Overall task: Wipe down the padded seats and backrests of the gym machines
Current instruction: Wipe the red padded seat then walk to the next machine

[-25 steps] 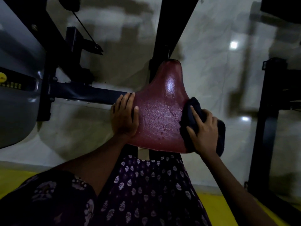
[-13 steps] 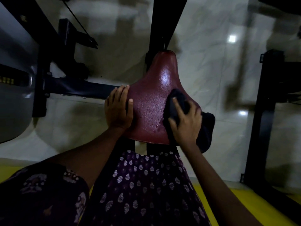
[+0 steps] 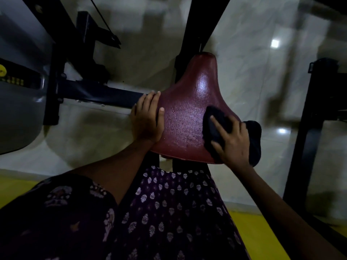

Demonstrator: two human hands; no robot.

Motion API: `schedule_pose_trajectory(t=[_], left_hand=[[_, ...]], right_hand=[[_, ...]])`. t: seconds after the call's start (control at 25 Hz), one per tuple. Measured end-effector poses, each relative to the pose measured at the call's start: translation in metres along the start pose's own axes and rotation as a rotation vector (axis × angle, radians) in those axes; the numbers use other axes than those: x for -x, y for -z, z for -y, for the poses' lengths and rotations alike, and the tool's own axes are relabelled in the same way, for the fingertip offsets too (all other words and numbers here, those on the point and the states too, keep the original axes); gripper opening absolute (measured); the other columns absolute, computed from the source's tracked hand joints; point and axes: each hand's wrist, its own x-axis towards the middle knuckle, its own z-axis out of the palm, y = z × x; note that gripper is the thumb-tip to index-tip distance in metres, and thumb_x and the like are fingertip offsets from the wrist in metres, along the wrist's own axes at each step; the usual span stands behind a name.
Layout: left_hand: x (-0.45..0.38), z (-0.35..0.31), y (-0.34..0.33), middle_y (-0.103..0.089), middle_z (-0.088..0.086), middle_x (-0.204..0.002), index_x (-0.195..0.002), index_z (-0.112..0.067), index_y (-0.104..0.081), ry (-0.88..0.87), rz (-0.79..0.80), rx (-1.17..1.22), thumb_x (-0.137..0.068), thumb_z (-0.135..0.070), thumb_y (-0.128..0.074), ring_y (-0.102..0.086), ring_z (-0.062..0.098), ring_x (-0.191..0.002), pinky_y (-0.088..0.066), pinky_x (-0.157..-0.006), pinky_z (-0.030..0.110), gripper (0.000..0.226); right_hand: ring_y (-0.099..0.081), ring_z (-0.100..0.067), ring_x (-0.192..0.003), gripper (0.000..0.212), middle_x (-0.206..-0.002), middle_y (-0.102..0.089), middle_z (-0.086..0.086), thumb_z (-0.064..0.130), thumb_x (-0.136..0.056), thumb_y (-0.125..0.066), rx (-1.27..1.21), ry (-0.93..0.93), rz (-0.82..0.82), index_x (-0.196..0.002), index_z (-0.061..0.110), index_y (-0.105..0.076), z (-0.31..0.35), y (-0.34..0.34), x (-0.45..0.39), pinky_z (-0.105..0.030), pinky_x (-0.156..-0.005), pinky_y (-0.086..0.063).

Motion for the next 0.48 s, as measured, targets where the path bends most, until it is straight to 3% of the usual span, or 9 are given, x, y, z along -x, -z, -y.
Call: schedule_pose_trajectory(t=[0.08,0.12,0.24,0.4,0.48], left_hand=[[0.001,-0.001,0.000,-0.052,0.009,-0.137,-0.135,-0.011,-0.049,-0.006,-0.003,0.017,-0.093,-0.034,-0.032,-0.044,0.029,-0.127,-0.037,-0.103,0.048,0.051],[0.001,-0.002,0.001,-0.053,0.009,-0.137,-0.135,-0.011,-0.050,-0.010,-0.006,0.023,-0.093,-0.034,-0.033,-0.044,0.029,-0.127,-0.037,-0.102,0.048,0.051],[0.001,-0.002,0.002,-0.053,0.009,-0.136,-0.134,-0.010,-0.051,-0.021,0.001,0.031,-0.094,-0.033,-0.033,-0.046,0.030,-0.125,-0.040,-0.099,0.051,0.050],[0.000,-0.002,0.003,-0.054,0.007,-0.136,-0.134,-0.012,-0.051,-0.008,0.003,0.044,-0.094,-0.032,-0.034,-0.046,0.028,-0.125,-0.040,-0.098,0.052,0.048],[0.002,-0.002,0.004,-0.053,0.006,-0.136,-0.134,-0.013,-0.051,-0.004,0.008,0.051,-0.094,-0.033,-0.033,-0.046,0.027,-0.126,-0.040,-0.099,0.053,0.048]], right_hand=[[-0.048,-0.036,-0.095,0.062,-0.125,-0.049,-0.022,0.042,-0.078,-0.050,-0.029,-0.206,-0.035,-0.137,0.023,-0.048,0.021,-0.001,-0.031,-0.041,-0.074,-0.044],[-0.047,-0.035,-0.096,0.062,-0.125,-0.050,-0.022,0.043,-0.078,-0.050,-0.024,-0.224,-0.035,-0.137,0.024,-0.048,0.035,-0.003,-0.042,-0.040,-0.074,-0.042],[-0.040,-0.029,-0.093,0.063,-0.128,-0.046,-0.016,0.046,-0.078,-0.045,0.024,0.014,0.015,-0.138,0.027,-0.046,0.062,-0.005,-0.037,-0.037,-0.071,-0.036],[-0.039,-0.029,-0.090,0.063,-0.131,-0.039,-0.014,0.050,-0.081,-0.045,-0.007,0.405,0.108,-0.141,0.029,-0.038,0.023,0.000,-0.014,-0.037,-0.071,-0.031],[-0.040,-0.030,-0.090,0.063,-0.131,-0.042,-0.018,0.050,-0.081,-0.044,0.022,0.350,0.093,-0.141,0.029,-0.039,0.004,0.003,-0.035,-0.039,-0.072,-0.037]])
